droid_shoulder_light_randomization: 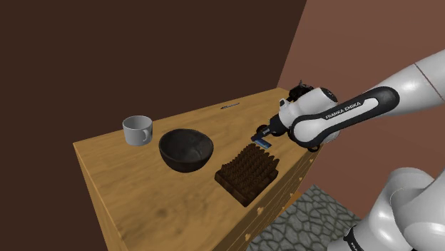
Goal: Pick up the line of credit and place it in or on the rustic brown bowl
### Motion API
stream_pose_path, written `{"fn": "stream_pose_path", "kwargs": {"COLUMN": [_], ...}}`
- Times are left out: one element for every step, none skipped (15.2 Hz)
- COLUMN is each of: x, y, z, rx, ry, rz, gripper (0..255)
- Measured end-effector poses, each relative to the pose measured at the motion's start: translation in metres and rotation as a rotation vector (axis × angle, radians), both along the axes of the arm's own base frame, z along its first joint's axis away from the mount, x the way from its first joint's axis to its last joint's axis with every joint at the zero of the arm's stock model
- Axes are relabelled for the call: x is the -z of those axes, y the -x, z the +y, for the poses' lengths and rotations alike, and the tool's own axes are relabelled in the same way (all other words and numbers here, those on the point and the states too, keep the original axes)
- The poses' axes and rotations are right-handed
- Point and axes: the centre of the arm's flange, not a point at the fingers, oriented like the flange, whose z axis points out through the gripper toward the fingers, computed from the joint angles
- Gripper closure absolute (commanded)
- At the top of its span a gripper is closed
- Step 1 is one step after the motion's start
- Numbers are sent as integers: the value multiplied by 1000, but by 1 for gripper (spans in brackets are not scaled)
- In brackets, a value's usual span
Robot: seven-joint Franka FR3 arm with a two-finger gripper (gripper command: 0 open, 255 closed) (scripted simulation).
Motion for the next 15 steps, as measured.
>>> {"fn": "stream_pose_path", "kwargs": {"x": [-5,-10,-15,-21,-25,-30,-37,-43,-47,-52,-57,-62,-67,-73,-79], "y": [1,0,0,0,-1,0,0,0,-1,-1,0,-1,0,0,0], "z": [1,1,1,2,2,0,1,1,0,1,0,0,1,2,2], "rx": [0,0,0,0,0,0,0,0,0,0,0,0,0,0,0], "ry": [0,0,0,1,0,0,1,1,1,1,1,1,1,1,1], "rz": [0,0,0,0,0,0,0,0,0,0,0,0,0,0,0], "gripper": [255,255,255,255,255,255,255,255,255,255,255,255,255,255,255]}}
